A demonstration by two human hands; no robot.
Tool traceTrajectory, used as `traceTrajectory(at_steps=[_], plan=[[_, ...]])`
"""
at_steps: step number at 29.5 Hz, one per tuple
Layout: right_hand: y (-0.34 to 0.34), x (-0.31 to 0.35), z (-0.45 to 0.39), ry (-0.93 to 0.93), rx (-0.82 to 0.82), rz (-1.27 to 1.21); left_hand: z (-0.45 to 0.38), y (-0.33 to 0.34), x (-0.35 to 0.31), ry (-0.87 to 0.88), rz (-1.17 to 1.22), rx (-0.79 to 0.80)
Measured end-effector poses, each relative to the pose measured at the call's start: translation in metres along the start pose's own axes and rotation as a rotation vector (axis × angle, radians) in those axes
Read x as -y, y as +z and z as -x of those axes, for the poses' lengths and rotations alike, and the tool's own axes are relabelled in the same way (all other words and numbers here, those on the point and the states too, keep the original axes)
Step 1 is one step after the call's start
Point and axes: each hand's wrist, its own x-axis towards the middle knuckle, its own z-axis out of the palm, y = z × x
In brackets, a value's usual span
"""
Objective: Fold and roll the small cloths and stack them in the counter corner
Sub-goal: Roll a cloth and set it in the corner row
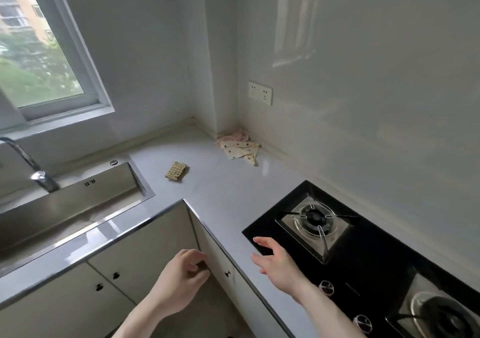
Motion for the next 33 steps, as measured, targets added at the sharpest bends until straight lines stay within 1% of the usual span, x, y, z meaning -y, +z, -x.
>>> traceTrajectory(at_steps=[4, 7, 10, 12, 17, 19, 23, 27, 29, 33], plan=[[0.027, 0.035, -0.075, -0.005, 0.064, -0.015, -0.049, -0.051, 0.029, -0.068, -0.024, -0.050], [0.039, 0.068, -0.121, -0.007, 0.111, 0.025, -0.088, -0.080, 0.046, -0.095, 0.003, -0.109], [0.045, 0.090, -0.161, -0.025, 0.138, 0.067, -0.117, -0.095, 0.056, -0.113, 0.022, -0.124], [0.045, 0.101, -0.180, -0.043, 0.129, 0.073, -0.134, -0.097, 0.059, -0.102, 0.021, -0.113], [0.028, 0.111, -0.216, -0.054, 0.059, 0.068, -0.200, -0.103, 0.048, -0.046, 0.009, -0.033], [0.018, 0.110, -0.225, -0.031, 0.019, 0.068, -0.234, -0.105, 0.042, -0.008, -0.020, 0.009], [-0.002, 0.105, -0.237, 0.043, -0.059, 0.046, -0.303, -0.107, 0.037, 0.013, -0.085, 0.094], [-0.009, 0.106, -0.263, 0.114, -0.166, 0.007, -0.387, -0.109, 0.039, 0.056, -0.136, 0.189], [-0.005, 0.110, -0.278, 0.145, -0.203, -0.012, -0.425, -0.111, 0.050, 0.027, -0.170, 0.207], [0.015, 0.121, -0.308, 0.167, -0.250, -0.012, -0.482, -0.124, 0.091, -0.048, -0.318, 0.222]])
